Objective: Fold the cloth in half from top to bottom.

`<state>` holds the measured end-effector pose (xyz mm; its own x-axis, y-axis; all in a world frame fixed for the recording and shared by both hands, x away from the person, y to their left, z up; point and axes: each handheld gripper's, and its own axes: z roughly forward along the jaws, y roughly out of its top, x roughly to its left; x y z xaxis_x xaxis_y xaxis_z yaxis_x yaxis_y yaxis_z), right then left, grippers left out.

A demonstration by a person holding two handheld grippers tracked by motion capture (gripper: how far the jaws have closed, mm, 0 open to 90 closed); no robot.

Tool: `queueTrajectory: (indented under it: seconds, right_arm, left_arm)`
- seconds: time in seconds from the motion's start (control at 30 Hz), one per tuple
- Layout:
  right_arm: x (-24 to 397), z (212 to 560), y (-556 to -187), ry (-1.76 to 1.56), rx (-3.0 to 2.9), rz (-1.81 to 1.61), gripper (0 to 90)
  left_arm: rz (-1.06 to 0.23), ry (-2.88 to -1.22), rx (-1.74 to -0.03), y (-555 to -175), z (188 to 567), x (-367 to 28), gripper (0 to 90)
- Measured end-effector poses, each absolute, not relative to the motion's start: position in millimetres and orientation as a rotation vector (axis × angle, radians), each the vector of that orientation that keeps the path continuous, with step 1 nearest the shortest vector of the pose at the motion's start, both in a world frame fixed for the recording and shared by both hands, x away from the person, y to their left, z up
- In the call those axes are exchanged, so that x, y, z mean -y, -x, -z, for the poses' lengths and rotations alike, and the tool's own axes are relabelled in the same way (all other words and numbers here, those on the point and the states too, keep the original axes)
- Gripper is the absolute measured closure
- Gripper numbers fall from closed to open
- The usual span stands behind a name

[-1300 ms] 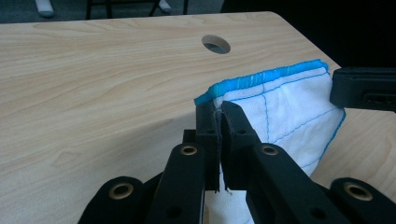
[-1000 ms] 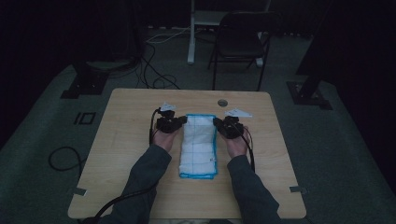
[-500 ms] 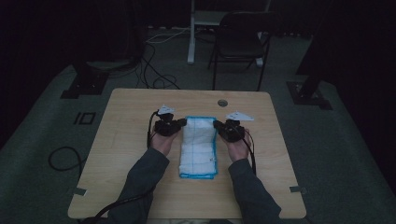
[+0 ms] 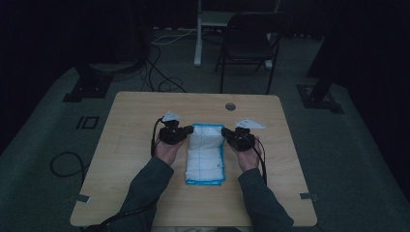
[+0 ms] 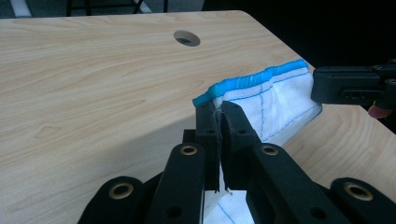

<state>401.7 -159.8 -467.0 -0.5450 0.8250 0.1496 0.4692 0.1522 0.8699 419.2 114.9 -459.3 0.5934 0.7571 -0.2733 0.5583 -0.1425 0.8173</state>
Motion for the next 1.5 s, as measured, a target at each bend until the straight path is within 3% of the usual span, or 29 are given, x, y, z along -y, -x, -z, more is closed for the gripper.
queueTrajectory:
  seconds: [1.5]
  right_arm:
    - [158.8,477.5,-349.7,-1.16,-2.157,-1.386,85.7]
  left_arm:
    - [-0.202,-1.811,-1.03,-365.8,473.9,-130.9,87.3]
